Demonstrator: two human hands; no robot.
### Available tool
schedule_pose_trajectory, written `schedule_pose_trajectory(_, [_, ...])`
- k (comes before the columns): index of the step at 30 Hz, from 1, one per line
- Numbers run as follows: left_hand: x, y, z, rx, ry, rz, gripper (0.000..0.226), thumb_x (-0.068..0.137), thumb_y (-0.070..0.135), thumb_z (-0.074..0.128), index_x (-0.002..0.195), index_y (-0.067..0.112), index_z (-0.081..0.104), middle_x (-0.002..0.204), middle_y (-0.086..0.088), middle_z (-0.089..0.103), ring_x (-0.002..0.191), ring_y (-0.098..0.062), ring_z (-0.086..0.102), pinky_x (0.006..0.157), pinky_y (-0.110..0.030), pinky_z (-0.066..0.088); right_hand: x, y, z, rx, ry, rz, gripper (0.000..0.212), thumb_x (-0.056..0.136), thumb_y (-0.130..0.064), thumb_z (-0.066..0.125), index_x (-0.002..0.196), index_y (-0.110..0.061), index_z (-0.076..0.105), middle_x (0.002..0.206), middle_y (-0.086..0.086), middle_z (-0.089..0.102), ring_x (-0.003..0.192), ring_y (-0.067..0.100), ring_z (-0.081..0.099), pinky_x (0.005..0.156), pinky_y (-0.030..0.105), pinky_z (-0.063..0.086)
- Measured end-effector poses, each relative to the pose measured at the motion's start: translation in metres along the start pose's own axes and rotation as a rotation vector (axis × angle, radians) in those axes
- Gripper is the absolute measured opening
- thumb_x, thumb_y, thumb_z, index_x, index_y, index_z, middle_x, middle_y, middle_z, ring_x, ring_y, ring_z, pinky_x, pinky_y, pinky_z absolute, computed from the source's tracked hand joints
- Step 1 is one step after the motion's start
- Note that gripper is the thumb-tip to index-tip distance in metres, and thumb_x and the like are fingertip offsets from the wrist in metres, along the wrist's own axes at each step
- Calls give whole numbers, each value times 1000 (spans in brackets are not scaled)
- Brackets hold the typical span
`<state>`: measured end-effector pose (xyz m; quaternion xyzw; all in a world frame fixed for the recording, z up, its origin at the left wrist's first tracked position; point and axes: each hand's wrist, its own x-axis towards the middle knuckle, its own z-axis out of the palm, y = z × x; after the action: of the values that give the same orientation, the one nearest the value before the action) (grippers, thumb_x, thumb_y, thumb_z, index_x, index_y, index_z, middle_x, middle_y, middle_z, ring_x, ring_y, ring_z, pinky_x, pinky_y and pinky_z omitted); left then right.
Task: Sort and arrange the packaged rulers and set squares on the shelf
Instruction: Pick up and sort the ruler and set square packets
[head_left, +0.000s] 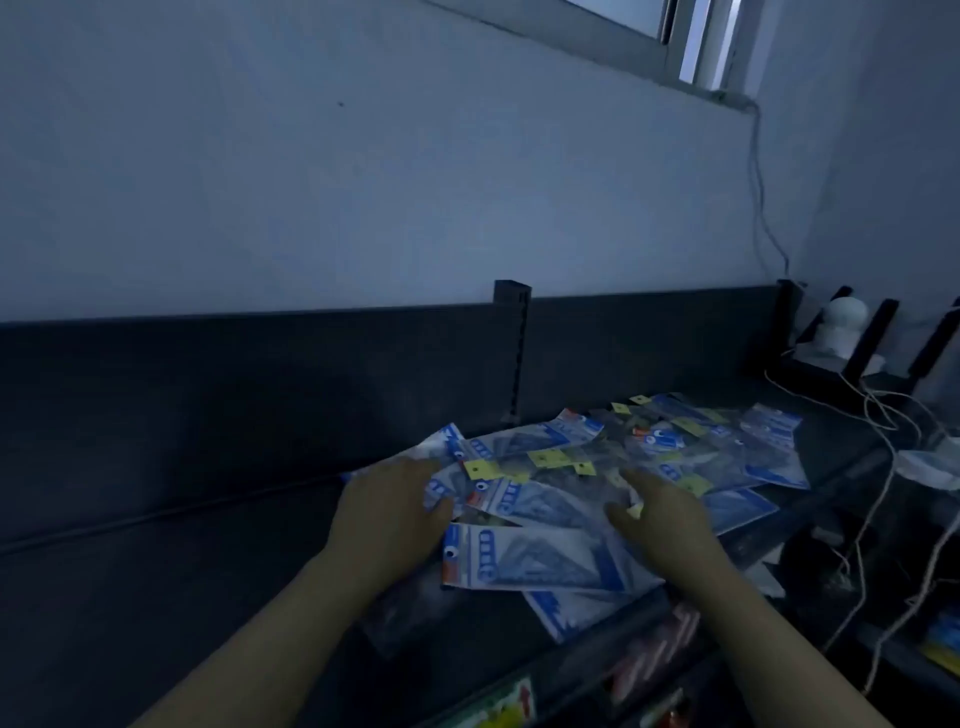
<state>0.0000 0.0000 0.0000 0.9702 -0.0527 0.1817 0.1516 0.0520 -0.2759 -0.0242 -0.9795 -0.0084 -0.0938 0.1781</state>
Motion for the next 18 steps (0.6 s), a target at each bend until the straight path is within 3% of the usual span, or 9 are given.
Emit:
schedule_pose_trajectory(3, [33,17,29,-69,-22,-13,39,90,47,48,121,26,60,118,7,62,110,-18,58,86,-32,47,27,30,0,25,-2,8,54,93,-39,53,142,-20,40,138,4,53,122,23,51,107,42,36])
schedule_pose_trajectory(9, [101,50,96,-47,-234,-65,54,96,41,47,144,18,38,141,-4,48,122,-22,50,95,-35,45,73,71,12,-28,-84,-12,55,91,-47,51,140,-22,43,139,3,50,125,23,47,107,44,35])
schedule_pose_trajectory(13, [132,57,123,-27,-310,-100,43,96,34,41,134,15,46,127,-7,56,106,-26,55,89,-41,48,88,94,26,-65,-160,-27,61,90,-53,40,144,-25,36,146,5,38,131,24,40,109,41,30])
schedule_pose_trajectory(16, [145,62,130,13,-320,-92,34,96,34,43,123,15,51,118,-8,56,97,-27,55,85,-43,50,93,108,35,-70,-130,-51,89,71,-73,16,141,-27,42,142,4,43,128,24,42,107,41,33])
schedule_pose_trajectory(18, [150,62,133,60,-305,-74,28,92,36,51,109,14,56,111,-9,57,94,-26,55,81,-40,50,94,115,39,-62,-109,-45,92,67,-75,11,141,-29,42,142,1,43,130,22,39,108,41,29])
